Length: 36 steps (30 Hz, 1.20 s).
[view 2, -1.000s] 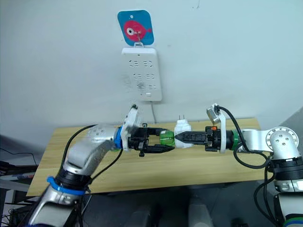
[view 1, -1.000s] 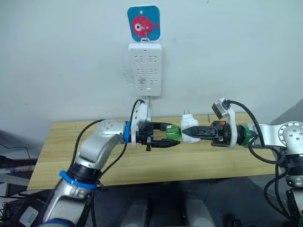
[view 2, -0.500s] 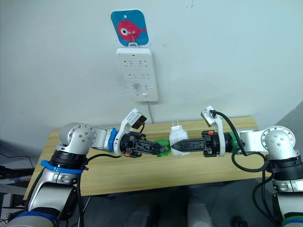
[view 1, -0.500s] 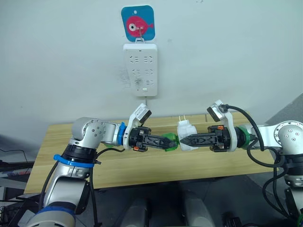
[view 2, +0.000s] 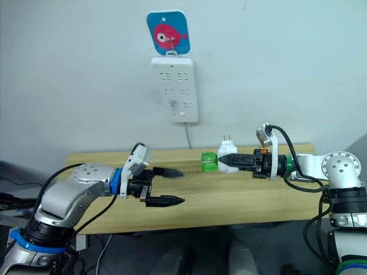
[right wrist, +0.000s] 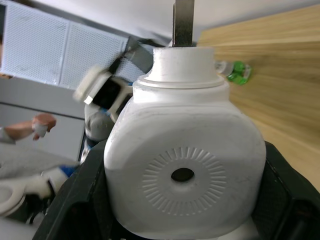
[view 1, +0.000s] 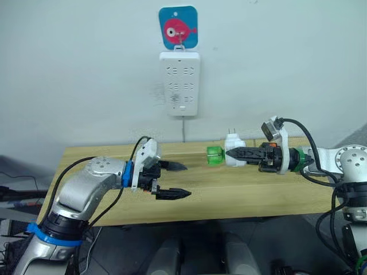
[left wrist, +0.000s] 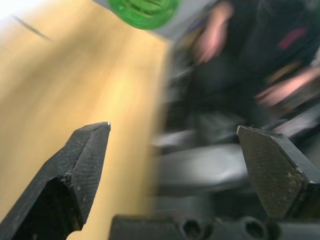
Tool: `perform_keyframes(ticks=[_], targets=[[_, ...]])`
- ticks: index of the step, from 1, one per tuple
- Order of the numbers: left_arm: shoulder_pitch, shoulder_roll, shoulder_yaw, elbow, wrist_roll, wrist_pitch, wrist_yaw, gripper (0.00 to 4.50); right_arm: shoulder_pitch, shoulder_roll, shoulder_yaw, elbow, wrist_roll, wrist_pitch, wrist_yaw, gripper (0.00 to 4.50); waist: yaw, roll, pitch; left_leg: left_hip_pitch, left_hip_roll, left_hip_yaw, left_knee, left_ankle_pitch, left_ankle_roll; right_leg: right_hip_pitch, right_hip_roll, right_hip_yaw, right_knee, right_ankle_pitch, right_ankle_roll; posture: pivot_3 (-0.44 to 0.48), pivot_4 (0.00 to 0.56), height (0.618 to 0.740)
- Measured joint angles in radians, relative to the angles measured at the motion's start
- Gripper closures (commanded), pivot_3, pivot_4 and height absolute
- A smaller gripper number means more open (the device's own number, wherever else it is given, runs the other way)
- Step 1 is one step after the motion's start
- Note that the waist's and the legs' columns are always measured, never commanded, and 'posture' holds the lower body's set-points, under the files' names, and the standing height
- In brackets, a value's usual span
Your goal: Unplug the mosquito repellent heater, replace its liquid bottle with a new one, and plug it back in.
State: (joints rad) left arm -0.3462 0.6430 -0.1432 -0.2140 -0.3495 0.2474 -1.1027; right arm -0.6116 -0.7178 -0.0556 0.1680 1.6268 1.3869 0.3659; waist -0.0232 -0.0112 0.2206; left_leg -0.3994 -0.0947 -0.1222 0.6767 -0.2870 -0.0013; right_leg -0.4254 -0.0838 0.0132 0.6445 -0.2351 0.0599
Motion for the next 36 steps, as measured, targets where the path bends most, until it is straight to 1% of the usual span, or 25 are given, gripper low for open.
perform_keyframes(ticks=[2,4,6,7,10,13,16,23,26,31,32,36], targets=[[-0.021,-0.063,0.001,0.080,0.143,-0.387,0.056,0.02,-0.021,0.004,-0.002,0.017,0.022,0.012,-0.023,1.50,0.011,0.000,0.000,-0.001,-0.001,0.002,0.001,0.000,0.000,0.000,-0.001,0.001,-0.002,0.002,0.001,-0.071,0.199,0.740],[-0.038,-0.074,0.001,0.157,0.232,-0.668,0.078,0.02,-0.031,0.010,-0.003,0.023,0.045,0.021,-0.041,1.50,0.016,0.000,0.000,0.000,-0.001,0.004,0.001,0.000,0.000,0.000,-0.001,0.001,-0.002,0.002,0.001,-0.077,0.198,0.740],[-0.057,-0.092,0.002,0.265,0.325,-0.930,0.128,0.02,-0.036,0.020,-0.003,0.037,0.064,0.025,-0.071,1.50,0.017,0.000,0.000,0.000,0.000,0.004,0.000,0.000,0.001,-0.001,-0.002,0.001,-0.001,0.002,0.001,-0.075,0.196,0.740],[-0.064,-0.100,0.001,0.307,0.361,-1.015,0.152,0.02,-0.037,0.024,-0.003,0.042,0.078,0.025,-0.084,1.50,0.017,0.000,0.000,0.000,0.000,0.005,0.000,0.000,0.001,-0.001,-0.002,0.001,0.000,0.002,0.001,-0.074,0.200,0.740],[-0.117,-0.122,0.000,0.416,0.476,-1.190,0.237,0.02,-0.044,0.028,-0.002,0.054,0.113,0.026,-0.119,1.50,0.016,0.000,0.000,0.000,0.000,0.005,0.001,0.000,0.002,-0.001,-0.002,0.001,0.000,0.003,0.002,-0.077,0.199,0.740],[-0.173,-0.142,0.000,0.478,0.567,-1.251,0.328,0.02,-0.050,0.033,0.001,0.048,0.175,0.021,-0.156,1.50,0.014,0.000,0.000,0.000,0.000,0.006,0.001,-0.001,0.005,-0.001,-0.002,0.001,0.001,0.003,0.004,-0.077,0.199,0.740],[-0.191,-0.152,-0.008,0.509,0.626,-1.290,0.394,0.02,-0.049,0.034,0.019,0.030,0.233,0.010,-0.199,1.50,0.006,0.000,0.000,0.000,0.001,0.009,0.001,-0.001,0.005,-0.003,-0.002,0.001,0.002,0.005,0.006,-0.088,0.201,0.740],[-0.242,-0.158,-0.052,0.555,0.663,-1.338,0.476,0.02,-0.048,0.036,0.046,0.009,0.300,-0.030,-0.262,1.50,-0.009,0.000,0.000,0.000,0.000,0.012,0.002,-0.001,0.005,-0.005,-0.003,0.001,0.002,0.005,0.007,-0.099,0.199,0.740],[-0.253,-0.151,-0.068,0.568,0.664,-1.362,0.498,0.57,-0.048,0.036,0.046,0.005,0.309,-0.034,-0.264,1.50,-0.009,0.000,0.000,0.000,0.001,0.012,0.002,-0.001,0.005,-0.005,-0.003,0.001,0.003,0.005,0.007,-0.100,0.200,0.740],[-0.261,-0.135,-0.087,0.576,0.657,-1.380,0.527,2.10,-0.040,0.033,0.058,0.000,0.309,-0.034,-0.265,1.50,-0.010,0.000,0.000,0.000,0.001,0.012,0.002,-0.001,0.005,-0.005,-0.003,0.001,0.003,0.005,0.007,-0.100,0.200,0.740],[-0.263,-0.134,-0.089,0.580,0.657,-1.385,0.530,2.25,-0.039,0.033,0.058,-0.002,0.309,-0.034,-0.265,1.50,-0.010,0.000,0.000,0.000,0.001,0.013,0.002,-0.001,0.005,-0.005,-0.003,0.001,0.003,0.005,0.007,-0.100,0.208,0.740],[-0.277,-0.123,-0.111,0.589,0.636,-1.385,0.531,2.25,-0.039,0.025,0.058,-0.007,0.309,-0.034,-0.260,1.50,-0.010,0.000,0.000,0.000,0.001,0.013,0.002,-0.001,0.005,-0.005,-0.003,0.001,0.003,0.005,0.007,-0.095,0.210,0.740]])
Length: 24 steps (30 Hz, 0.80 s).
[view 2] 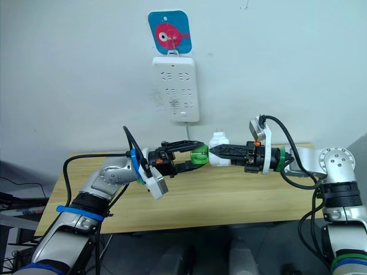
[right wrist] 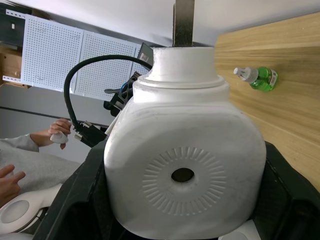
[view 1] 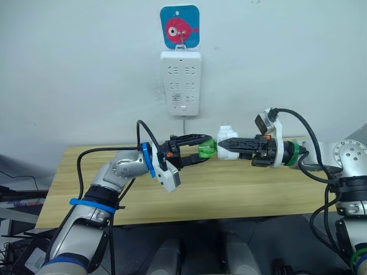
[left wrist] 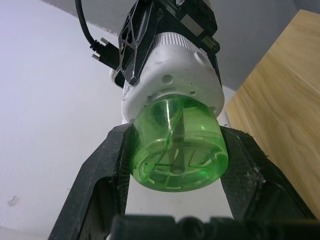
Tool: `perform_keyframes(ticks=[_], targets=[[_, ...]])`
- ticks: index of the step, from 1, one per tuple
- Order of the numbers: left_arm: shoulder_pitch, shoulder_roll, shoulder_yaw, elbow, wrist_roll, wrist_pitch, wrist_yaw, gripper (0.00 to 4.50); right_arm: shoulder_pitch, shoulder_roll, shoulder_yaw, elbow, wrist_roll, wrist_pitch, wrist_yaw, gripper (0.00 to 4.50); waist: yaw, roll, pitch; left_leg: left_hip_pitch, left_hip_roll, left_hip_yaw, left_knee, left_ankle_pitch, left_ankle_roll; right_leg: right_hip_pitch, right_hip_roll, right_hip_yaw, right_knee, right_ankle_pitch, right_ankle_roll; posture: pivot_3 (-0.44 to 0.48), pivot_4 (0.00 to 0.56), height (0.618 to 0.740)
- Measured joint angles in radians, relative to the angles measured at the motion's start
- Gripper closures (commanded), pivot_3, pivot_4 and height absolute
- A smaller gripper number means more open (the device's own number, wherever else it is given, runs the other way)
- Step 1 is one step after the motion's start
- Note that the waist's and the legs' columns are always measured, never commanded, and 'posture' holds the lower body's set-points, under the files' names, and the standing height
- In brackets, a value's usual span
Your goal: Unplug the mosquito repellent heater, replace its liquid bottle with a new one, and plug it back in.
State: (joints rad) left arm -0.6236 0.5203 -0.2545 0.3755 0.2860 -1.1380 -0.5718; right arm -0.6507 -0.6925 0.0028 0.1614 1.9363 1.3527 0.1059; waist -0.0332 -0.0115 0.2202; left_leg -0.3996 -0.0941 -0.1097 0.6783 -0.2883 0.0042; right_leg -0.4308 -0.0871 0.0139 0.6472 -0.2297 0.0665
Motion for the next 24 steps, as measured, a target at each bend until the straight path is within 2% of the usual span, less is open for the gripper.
perform_keyframes(ticks=[2,3,7,8,9,10,11,12,13,14,17,21,24], targets=[[-0.006,0.011,-0.031,0.004,-0.054,0.020,-0.026,2.25,0.000,-0.007,0.004,0.000,0.000,0.000,0.003,1.50,0.000,0.000,0.000,0.000,0.000,0.000,0.000,0.000,0.000,0.000,0.000,0.000,0.000,0.000,0.000,-0.097,0.211,0.740],[-0.003,0.021,-0.057,-0.010,-0.121,0.061,-0.067,2.25,0.000,-0.011,0.008,-0.002,-0.002,0.002,0.007,1.50,-0.001,0.000,0.000,0.000,0.000,0.000,0.000,0.000,0.000,0.000,0.000,0.000,0.000,0.000,0.000,-0.097,0.211,0.740],[0.042,0.067,-0.145,-0.205,-0.521,0.490,-0.323,2.25,-0.004,-0.038,0.009,-0.014,-0.059,0.025,0.072,1.50,-0.006,0.000,0.000,-0.001,0.000,-0.001,0.000,0.000,0.001,-0.001,0.000,0.000,0.000,0.000,0.000,-0.099,0.216,0.740],[0.048,0.084,-0.152,-0.268,-0.620,0.653,-0.367,2.25,-0.006,-0.044,0.008,-0.021,-0.080,0.028,0.095,1.50,-0.007,0.000,0.000,-0.001,0.000,-0.001,0.000,-0.001,0.002,-0.001,0.000,0.000,0.001,0.000,0.000,-0.098,0.218,0.740],[0.042,0.119,-0.174,-0.341,-0.817,0.908,-0.380,2.25,-0.009,-0.047,0.002,-0.025,-0.098,0.026,0.118,1.50,-0.010,0.000,0.000,-0.001,0.001,-0.002,0.001,-0.001,0.002,-0.001,0.000,0.000,0.001,0.000,0.000,-0.099,0.219,0.740],[0.015,0.161,-0.187,-0.387,-1.055,1.195,-0.369,2.25,-0.021,-0.052,-0.003,-0.026,-0.113,0.027,0.135,1.50,-0.013,0.000,0.001,-0.002,0.001,-0.003,0.001,-0.002,0.004,-0.002,0.000,0.000,0.001,0.000,0.000,-0.099,0.219,0.740],[-0.042,0.211,-0.184,-0.406,-1.354,1.532,-0.338,2.25,-0.032,-0.060,-0.004,-0.032,-0.117,0.036,0.158,1.50,-0.017,0.000,0.001,-0.003,0.001,-0.004,0.001,-0.002,0.005,-0.002,0.000,-0.001,0.001,0.000,0.000,-0.099,0.219,0.740],[-0.094,0.254,-0.172,-0.395,-1.543,1.766,-0.327,2.25,-0.036,-0.059,0.002,-0.049,-0.112,0.046,0.175,1.50,-0.023,0.000,0.001,-0.003,0.001,-0.007,0.001,-0.003,0.005,-0.002,0.001,-0.003,0.001,0.000,0.000,-0.098,0.219,0.740],[-0.146,0.287,-0.153,-0.358,-1.694,1.978,-0.323,2.25,-0.037,-0.056,0.011,-0.069,-0.103,0.057,0.197,1.50,-0.030,0.000,0.001,-0.002,0.001,-0.007,0.001,-0.003,0.005,-0.002,0.002,-0.003,0.002,0.000,0.001,-0.099,0.219,0.740],[-0.177,0.293,-0.135,-0.318,-1.775,2.116,-0.322,2.25,-0.040,-0.051,0.017,-0.083,-0.095,0.061,0.218,1.50,-0.036,0.001,0.000,0.000,0.000,-0.006,0.001,-0.003,0.005,-0.002,0.004,-0.004,0.003,-0.001,0.001,-0.102,0.218,0.740],[-0.184,0.248,-0.090,-0.235,-1.841,2.298,-0.304,2.25,-0.047,-0.051,0.026,-0.093,-0.102,0.075,0.239,1.50,-0.050,0.001,0.000,0.001,-0.001,-0.002,0.001,-0.001,0.002,-0.003,0.008,-0.003,0.010,-0.002,0.003,-0.107,0.219,0.740],[-0.135,0.199,-0.034,-0.223,-1.792,2.372,-0.309,2.25,-0.042,-0.051,0.051,-0.085,-0.112,0.079,0.240,1.50,-0.054,0.000,0.000,-0.001,0.000,0.003,0.001,-0.001,0.001,-0.010,0.003,0.001,0.012,-0.002,0.003,-0.107,0.219,0.740],[-0.095,0.161,0.024,-0.242,-1.761,2.380,-0.297,1.28,-0.041,-0.054,0.052,-0.079,-0.111,0.076,0.228,1.50,-0.053,0.000,0.000,-0.001,0.000,0.003,0.001,-0.001,0.001,-0.010,0.002,0.002,0.012,-0.002,0.003,-0.120,0.217,0.740]])
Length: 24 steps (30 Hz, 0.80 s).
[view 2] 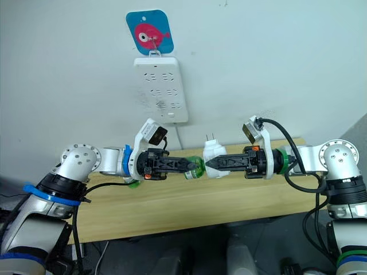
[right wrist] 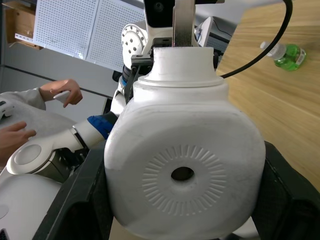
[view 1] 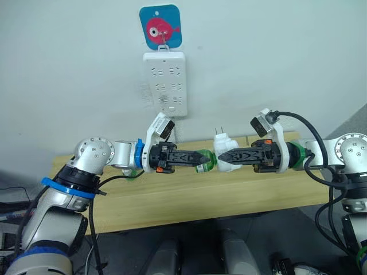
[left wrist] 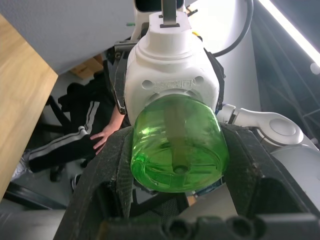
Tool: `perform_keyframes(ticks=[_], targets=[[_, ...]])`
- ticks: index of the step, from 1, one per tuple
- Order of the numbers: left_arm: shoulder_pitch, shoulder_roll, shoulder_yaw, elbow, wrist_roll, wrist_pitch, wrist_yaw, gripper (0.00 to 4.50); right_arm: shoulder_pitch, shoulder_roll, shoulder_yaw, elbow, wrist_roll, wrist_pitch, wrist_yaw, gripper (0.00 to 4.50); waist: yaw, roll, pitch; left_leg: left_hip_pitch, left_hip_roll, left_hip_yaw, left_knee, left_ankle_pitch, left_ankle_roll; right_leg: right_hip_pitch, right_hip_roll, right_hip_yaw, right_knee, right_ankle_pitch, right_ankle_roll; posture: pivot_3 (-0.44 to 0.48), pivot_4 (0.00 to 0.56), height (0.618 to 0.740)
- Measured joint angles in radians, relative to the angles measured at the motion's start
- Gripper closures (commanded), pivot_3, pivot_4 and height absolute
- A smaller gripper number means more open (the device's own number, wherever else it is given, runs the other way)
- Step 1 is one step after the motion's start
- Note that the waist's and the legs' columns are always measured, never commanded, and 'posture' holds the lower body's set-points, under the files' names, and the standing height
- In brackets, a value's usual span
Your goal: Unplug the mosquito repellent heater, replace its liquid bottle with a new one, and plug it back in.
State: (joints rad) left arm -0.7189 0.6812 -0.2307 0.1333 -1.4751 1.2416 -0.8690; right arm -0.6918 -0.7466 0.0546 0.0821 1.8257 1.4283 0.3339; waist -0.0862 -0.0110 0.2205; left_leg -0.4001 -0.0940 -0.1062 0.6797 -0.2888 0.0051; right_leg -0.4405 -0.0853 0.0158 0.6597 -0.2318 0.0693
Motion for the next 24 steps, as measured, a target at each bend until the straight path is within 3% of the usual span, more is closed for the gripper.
perform_keyframes(ticks=[4,10,13,14,16,18,19,22,24], targets=[[0.045,-0.024,0.085,-0.010,0.009,0.026,0.043,0.03,0.011,-0.018,-0.001,0.012,0.002,-0.016,-0.032,1.50,0.003,0.000,0.000,0.000,-0.001,0.001,0.000,0.000,0.000,0.000,-0.001,0.001,0.000,0.000,0.000,-0.116,0.209,0.740],[0.192,0.004,0.235,-0.048,0.007,0.071,0.122,0.01,0.046,-0.030,-0.016,0.039,0.010,-0.042,-0.057,1.50,0.002,0.000,0.000,0.000,0.000,0.002,0.000,0.000,0.000,-0.001,-0.001,0.001,0.000,0.000,0.000,-0.107,0.202,0.740],[0.309,0.113,0.228,-0.222,0.173,-0.041,0.027,0.01,0.053,-0.044,-0.039,0.065,0.009,-0.051,-0.062,1.50,0.004,0.000,0.000,0.000,0.000,0.002,-0.001,0.000,0.000,-0.001,-0.001,0.002,-0.001,0.000,0.000,-0.097,0.199,0.740],[0.364,0.176,0.174,-0.330,0.358,-0.228,-0.059,0.01,0.053,-0.045,-0.046,0.074,0.009,-0.056,-0.068,1.50,0.005,0.000,0.000,0.000,0.000,0.004,-0.002,0.000,0.000,0.000,-0.003,0.002,-0.002,0.001,-0.002,-0.097,0.199,0.740],[0.428,0.203,0.079,-0.402,0.694,-0.624,-0.156,0.01,0.055,-0.046,-0.060,0.087,0.009,-0.064,-0.079,1.50,0.020,0.006,-0.003,0.001,0.001,0.007,-0.004,0.000,-0.001,0.002,-0.004,0.001,-0.011,0.002,-0.004,-0.089,0.198,0.740],[0.435,0.086,0.028,-0.364,1.025,-1.068,-0.115,0.01,0.054,-0.040,-0.068,0.097,0.012,-0.069,-0.093,1.50,0.043,0.007,-0.004,0.000,0.002,0.010,-0.002,0.000,0.000,0.003,-0.004,0.001,-0.015,0.006,-0.007,-0.084,0.198,0.740],[0.429,0.046,0.022,-0.344,1.095,-1.178,-0.088,0.01,0.054,-0.034,-0.068,0.097,0.013,-0.070,-0.098,1.50,0.050,0.006,-0.004,-0.001,0.002,0.010,-0.002,0.000,0.000,0.003,-0.004,0.001,-0.015,0.006,-0.007,-0.084,0.198,0.740],[0.398,-0.012,0.023,-0.190,1.431,-1.757,0.021,0.01,0.055,-0.026,-0.068,0.093,0.039,-0.069,-0.116,1.50,0.065,0.003,-0.004,-0.002,0.002,0.010,-0.001,0.000,0.000,0.003,-0.005,0.001,-0.016,0.008,-0.006,-0.084,0.198,0.740],[0.376,-0.041,0.037,-0.124,1.556,-1.967,0.093,0.01,0.055,-0.026,-0.067,0.089,0.046,-0.068,-0.122,1.50,0.068,0.003,-0.004,-0.002,0.002,0.011,-0.001,0.000,0.001,0.003,-0.005,0.001,-0.016,0.008,-0.006,-0.084,0.191,0.740]])
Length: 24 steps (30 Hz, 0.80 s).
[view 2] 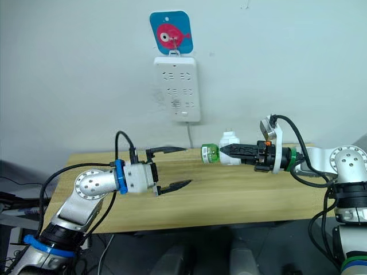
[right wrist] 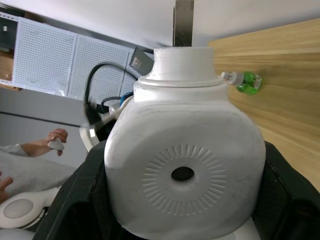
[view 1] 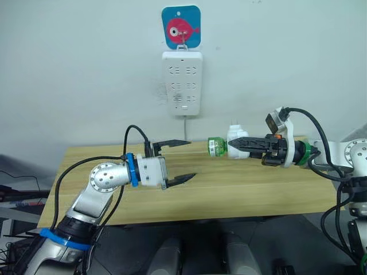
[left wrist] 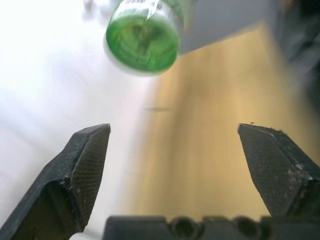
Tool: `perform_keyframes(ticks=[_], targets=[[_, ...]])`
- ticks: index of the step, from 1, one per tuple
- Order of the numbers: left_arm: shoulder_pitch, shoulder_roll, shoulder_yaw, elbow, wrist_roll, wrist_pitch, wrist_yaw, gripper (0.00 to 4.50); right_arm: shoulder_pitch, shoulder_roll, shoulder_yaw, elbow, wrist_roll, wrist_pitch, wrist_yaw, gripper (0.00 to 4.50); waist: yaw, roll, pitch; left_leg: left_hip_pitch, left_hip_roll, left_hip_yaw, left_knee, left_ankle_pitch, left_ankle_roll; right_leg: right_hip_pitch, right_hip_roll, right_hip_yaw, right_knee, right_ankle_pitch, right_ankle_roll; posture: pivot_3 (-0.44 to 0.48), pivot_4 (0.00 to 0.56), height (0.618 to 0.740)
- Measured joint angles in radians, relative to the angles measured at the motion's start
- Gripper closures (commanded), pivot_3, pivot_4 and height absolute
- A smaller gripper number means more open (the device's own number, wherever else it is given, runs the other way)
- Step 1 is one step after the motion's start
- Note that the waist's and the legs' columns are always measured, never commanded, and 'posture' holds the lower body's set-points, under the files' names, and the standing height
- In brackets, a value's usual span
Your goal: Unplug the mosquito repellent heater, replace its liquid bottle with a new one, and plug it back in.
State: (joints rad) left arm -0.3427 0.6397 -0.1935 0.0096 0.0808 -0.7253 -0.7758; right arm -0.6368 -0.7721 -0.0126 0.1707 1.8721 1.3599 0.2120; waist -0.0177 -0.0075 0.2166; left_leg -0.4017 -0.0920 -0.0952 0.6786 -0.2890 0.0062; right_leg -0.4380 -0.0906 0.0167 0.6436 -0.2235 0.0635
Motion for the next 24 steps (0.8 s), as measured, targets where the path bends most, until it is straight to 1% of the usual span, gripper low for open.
perform_keyframes(ticks=[1,5,7,10,16,19,24], targets=[[-0.020,-0.030,0.009,0.040,0.062,-0.095,0.052,0.01,0.000,0.001,0.003,0.000,0.010,0.000,-0.007,1.50,0.001,0.000,0.000,0.000,0.000,0.000,0.000,0.000,0.000,0.000,0.000,0.000,0.000,0.002,0.003,-0.085,0.190,0.740],[-0.079,-0.066,0.031,0.143,0.223,-0.282,0.188,0.01,-0.001,0.010,0.023,-0.005,0.040,-0.002,-0.034,1.50,-0.005,-0.001,0.000,0.000,0.000,0.001,0.000,0.000,0.001,-0.002,0.000,-0.001,0.003,0.002,0.003,-0.084,0.193,0.740],[-0.107,-0.081,0.032,0.178,0.274,-0.326,0.239,0.01,-0.001,0.017,0.036,-0.011,0.044,-0.002,-0.043,1.50,-0.009,-0.001,0.000,0.000,0.000,0.001,0.000,0.000,0.001,-0.002,0.000,-0.002,0.003,0.002,0.004,-0.083,0.194,0.740],[-0.144,-0.098,0.027,0.206,0.313,-0.356,0.282,0.01,-0.002,0.034,0.037,-0.016,0.058,-0.004,-0.046,1.50,-0.011,-0.001,0.000,0.000,0.000,0.001,0.001,0.000,0.001,-0.002,0.000,-0.002,0.004,0.003,0.004,-0.086,0.197,0.740],[-0.187,-0.099,0.001,0.259,0.361,-0.396,0.342,0.01,-0.003,0.044,0.046,-0.026,0.065,-0.013,-0.061,1.50,-0.013,-0.001,0.000,0.000,0.000,0.000,0.001,0.000,0.001,-0.002,0.000,-0.003,0.004,0.003,0.005,-0.092,0.199,0.740],[-0.205,-0.105,-0.014,0.259,0.360,-0.410,0.354,0.60,-0.003,0.049,0.047,-0.030,0.065,-0.017,-0.062,1.50,-0.013,-0.001,0.000,0.000,0.000,0.000,0.001,0.000,0.001,-0.002,0.000,-0.003,0.004,0.003,0.005,-0.097,0.201,0.740],[-0.213,-0.100,-0.031,0.267,0.356,-0.425,0.364,2.12,-0.002,0.049,0.046,-0.039,0.067,-0.020,-0.061,1.50,-0.015,-0.001,0.000,0.000,0.000,0.000,0.001,0.000,0.001,-0.002,0.000,-0.003,0.004,0.003,0.005,-0.102,0.201,0.740]])
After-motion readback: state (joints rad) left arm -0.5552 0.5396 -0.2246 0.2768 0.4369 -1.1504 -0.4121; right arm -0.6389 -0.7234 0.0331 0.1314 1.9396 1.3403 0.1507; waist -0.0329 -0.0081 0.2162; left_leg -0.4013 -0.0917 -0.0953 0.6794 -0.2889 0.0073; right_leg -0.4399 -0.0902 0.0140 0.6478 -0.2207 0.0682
